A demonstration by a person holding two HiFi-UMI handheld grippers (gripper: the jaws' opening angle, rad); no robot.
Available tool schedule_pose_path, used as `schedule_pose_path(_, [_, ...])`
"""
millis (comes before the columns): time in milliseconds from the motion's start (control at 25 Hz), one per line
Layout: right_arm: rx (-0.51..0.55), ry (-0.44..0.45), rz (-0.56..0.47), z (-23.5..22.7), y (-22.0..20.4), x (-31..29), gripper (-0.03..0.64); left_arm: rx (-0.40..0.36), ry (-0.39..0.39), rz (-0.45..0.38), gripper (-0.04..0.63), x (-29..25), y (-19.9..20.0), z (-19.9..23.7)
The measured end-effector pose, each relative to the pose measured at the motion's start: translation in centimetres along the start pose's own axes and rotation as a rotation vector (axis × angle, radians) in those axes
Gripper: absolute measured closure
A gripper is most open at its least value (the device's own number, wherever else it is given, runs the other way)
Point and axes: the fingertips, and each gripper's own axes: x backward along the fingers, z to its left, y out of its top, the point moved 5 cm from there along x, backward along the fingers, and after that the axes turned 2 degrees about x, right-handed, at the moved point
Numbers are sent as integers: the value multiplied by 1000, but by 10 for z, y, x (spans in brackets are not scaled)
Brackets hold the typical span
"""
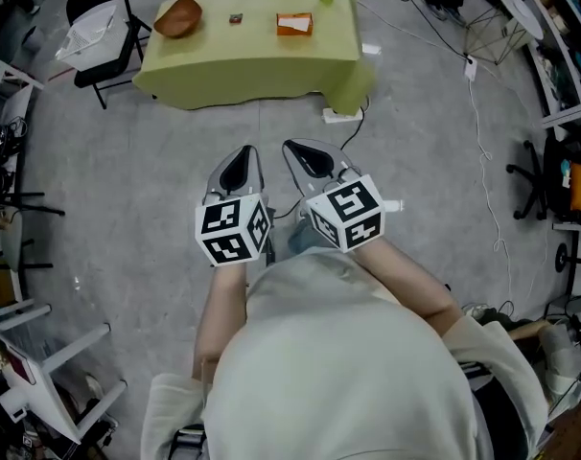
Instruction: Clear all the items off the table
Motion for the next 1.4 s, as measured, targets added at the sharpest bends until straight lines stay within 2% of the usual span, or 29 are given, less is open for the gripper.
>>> schedule_pose_path(600, [9,50,15,-97,11,-41,620,-5,48,19,586,-97,27,-17])
schedule_pose_path(920, [-4,55,14,-128,11,-54,619,-16,58,16,586,-125,37,-24])
schedule_pose_path(1400, [-21,37,12,-162,21,-89,619,-16,60,31,586,-171,55,-5])
